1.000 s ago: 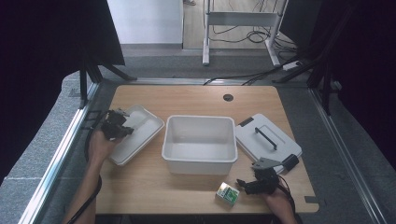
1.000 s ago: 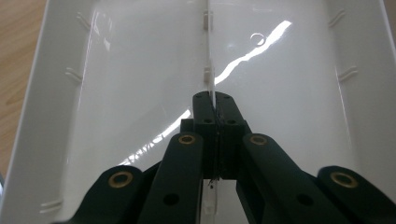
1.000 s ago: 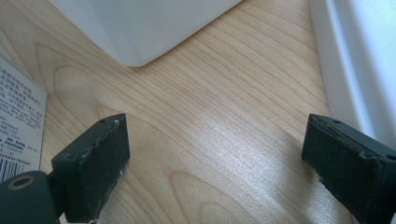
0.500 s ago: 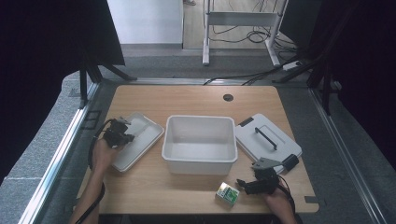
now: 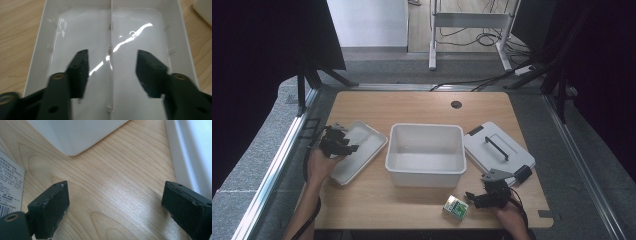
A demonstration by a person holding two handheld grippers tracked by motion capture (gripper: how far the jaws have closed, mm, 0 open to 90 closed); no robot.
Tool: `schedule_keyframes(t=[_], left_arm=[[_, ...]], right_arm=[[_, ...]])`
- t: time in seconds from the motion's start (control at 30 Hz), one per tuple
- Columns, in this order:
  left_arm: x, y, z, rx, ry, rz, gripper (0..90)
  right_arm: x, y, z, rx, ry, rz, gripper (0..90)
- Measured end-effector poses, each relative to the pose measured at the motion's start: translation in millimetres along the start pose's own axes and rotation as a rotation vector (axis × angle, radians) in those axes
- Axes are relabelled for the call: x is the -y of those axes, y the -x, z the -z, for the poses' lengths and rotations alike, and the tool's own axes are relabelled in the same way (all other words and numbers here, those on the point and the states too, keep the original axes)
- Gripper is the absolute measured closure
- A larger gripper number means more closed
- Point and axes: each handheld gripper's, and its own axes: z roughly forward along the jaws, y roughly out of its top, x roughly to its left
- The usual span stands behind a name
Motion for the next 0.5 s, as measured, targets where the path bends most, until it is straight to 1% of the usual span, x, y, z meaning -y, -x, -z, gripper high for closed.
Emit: schedule_keyframes(t=[0.03,0.1,0.2,0.27,0.33,0.43,0.5], left_arm=[[0.1,0.8,2.6,0.002,0.007,0.000,37.6],[0.2,2.6,6.9,0.003,0.014,0.007,29.3],[1.7,9.8,15.4,0.021,0.039,0.011,17.0],[3.5,15.9,20.3,0.038,0.052,0.007,14.2],[5.6,22.7,24.7,0.063,0.063,-0.011,12.3],[7.7,34.5,31.4,0.074,0.084,-0.035,8.1],[8.9,42.8,35.2,0.091,0.102,-0.049,3.6]], right_arm=[[0.0,0.0,-0.1,0.001,0.000,0.000,7.5],[0.0,-0.2,0.0,0.000,-0.001,-0.002,7.5],[0.0,-0.3,0.1,0.000,-0.002,-0.004,7.5],[0.0,-0.2,0.1,0.000,-0.002,-0.003,7.5],[0.0,-0.2,0.1,0.000,-0.002,-0.003,7.5],[0.1,-0.1,0.1,0.000,-0.002,-0.001,7.5],[0.0,-0.2,0.2,0.000,-0.002,-0.003,7.5]])
